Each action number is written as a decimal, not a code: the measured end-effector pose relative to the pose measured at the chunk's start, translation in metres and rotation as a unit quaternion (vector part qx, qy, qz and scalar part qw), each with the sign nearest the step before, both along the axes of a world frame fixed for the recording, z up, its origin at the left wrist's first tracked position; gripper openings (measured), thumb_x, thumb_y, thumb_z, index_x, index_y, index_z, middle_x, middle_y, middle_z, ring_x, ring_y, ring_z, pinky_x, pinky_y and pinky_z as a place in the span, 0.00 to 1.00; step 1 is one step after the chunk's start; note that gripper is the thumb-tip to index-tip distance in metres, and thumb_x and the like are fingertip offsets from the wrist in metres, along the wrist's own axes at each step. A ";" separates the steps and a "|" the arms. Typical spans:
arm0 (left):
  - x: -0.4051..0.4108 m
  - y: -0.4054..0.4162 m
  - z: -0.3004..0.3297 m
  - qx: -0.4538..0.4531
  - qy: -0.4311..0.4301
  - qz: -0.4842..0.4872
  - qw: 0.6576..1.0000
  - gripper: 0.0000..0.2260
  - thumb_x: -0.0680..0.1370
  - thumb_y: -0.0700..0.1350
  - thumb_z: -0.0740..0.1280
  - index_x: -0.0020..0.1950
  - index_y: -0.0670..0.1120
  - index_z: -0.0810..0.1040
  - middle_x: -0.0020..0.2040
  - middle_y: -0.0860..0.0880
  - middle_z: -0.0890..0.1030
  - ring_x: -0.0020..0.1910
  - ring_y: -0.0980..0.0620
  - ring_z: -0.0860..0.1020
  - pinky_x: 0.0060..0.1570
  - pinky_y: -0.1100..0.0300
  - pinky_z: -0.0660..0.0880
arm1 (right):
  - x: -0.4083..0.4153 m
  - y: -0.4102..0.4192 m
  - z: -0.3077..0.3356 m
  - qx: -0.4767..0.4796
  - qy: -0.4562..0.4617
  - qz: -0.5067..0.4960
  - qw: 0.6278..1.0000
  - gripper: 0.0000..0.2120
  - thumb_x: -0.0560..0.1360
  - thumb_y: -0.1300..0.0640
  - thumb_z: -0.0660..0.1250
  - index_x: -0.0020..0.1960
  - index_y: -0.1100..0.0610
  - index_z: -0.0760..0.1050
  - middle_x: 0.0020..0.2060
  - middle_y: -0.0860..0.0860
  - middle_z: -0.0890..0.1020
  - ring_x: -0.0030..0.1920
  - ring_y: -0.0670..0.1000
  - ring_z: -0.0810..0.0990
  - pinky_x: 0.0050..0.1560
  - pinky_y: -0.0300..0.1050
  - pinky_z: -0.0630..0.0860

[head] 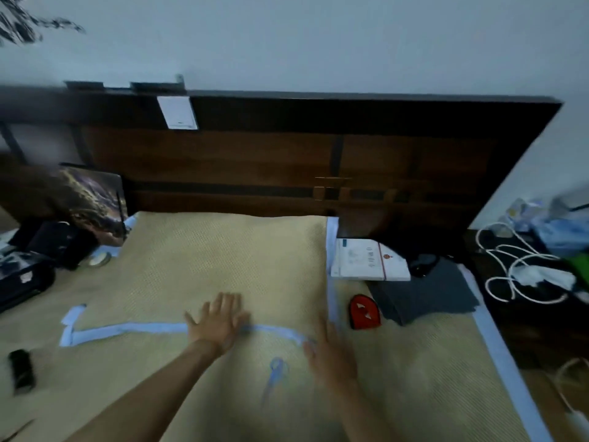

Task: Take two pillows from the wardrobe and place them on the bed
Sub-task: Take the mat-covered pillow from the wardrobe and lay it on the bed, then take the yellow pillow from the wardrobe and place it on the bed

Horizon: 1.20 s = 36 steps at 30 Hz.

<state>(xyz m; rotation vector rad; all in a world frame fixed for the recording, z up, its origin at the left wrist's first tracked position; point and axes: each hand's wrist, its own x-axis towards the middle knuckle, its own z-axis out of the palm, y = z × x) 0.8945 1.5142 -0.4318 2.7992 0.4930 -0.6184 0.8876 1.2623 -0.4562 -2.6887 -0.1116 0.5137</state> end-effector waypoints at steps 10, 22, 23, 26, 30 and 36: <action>-0.158 -0.361 0.105 -0.087 -0.150 -0.300 0.938 0.25 0.82 0.59 0.52 0.79 0.54 0.56 0.80 0.53 0.56 0.74 0.45 0.63 0.69 0.41 0.62 | -0.243 -0.306 0.122 -0.031 -0.107 -0.183 0.977 0.21 0.81 0.47 0.59 0.70 0.54 0.66 0.66 0.55 0.73 0.65 0.58 0.72 0.62 0.51 0.71; -0.441 -0.761 0.211 -0.229 -0.226 -0.669 0.669 0.25 0.82 0.61 0.51 0.79 0.58 0.55 0.79 0.54 0.58 0.74 0.47 0.63 0.69 0.43 0.61 | -0.614 -0.606 0.239 -0.167 -0.135 -0.556 0.803 0.20 0.81 0.47 0.59 0.69 0.55 0.66 0.64 0.56 0.74 0.64 0.59 0.73 0.61 0.53 0.72; -0.461 -0.785 0.217 -0.229 -0.232 -0.687 0.650 0.25 0.82 0.61 0.51 0.79 0.58 0.55 0.79 0.54 0.58 0.74 0.47 0.64 0.69 0.43 0.61 | -0.637 -0.623 0.243 -0.172 -0.137 -0.574 0.789 0.20 0.80 0.47 0.60 0.69 0.55 0.67 0.63 0.56 0.75 0.63 0.59 0.73 0.61 0.53 0.73; -0.517 -0.859 0.232 -0.237 -0.236 -0.732 0.594 0.25 0.82 0.61 0.52 0.79 0.57 0.56 0.78 0.55 0.60 0.73 0.48 0.65 0.69 0.44 0.62 | -0.703 -0.672 0.249 -0.181 -0.146 -0.621 0.748 0.21 0.80 0.47 0.61 0.69 0.55 0.67 0.64 0.56 0.75 0.63 0.58 0.73 0.61 0.53 0.73; -0.601 -0.962 0.255 -0.243 -0.258 -0.782 0.512 0.25 0.81 0.60 0.52 0.78 0.57 0.56 0.78 0.56 0.62 0.73 0.49 0.65 0.67 0.46 0.65 | -0.786 -0.743 0.262 -0.184 -0.156 -0.670 0.702 0.22 0.80 0.46 0.61 0.70 0.54 0.66 0.65 0.54 0.75 0.64 0.57 0.73 0.63 0.52 0.72; -0.717 -1.121 0.332 -0.208 -0.328 -0.836 0.387 0.26 0.79 0.59 0.55 0.77 0.53 0.62 0.75 0.51 0.67 0.68 0.46 0.71 0.62 0.46 0.69 | -0.909 -0.851 0.327 -0.185 -0.165 -0.734 0.633 0.23 0.80 0.45 0.61 0.71 0.53 0.65 0.65 0.53 0.74 0.64 0.56 0.73 0.63 0.51 0.71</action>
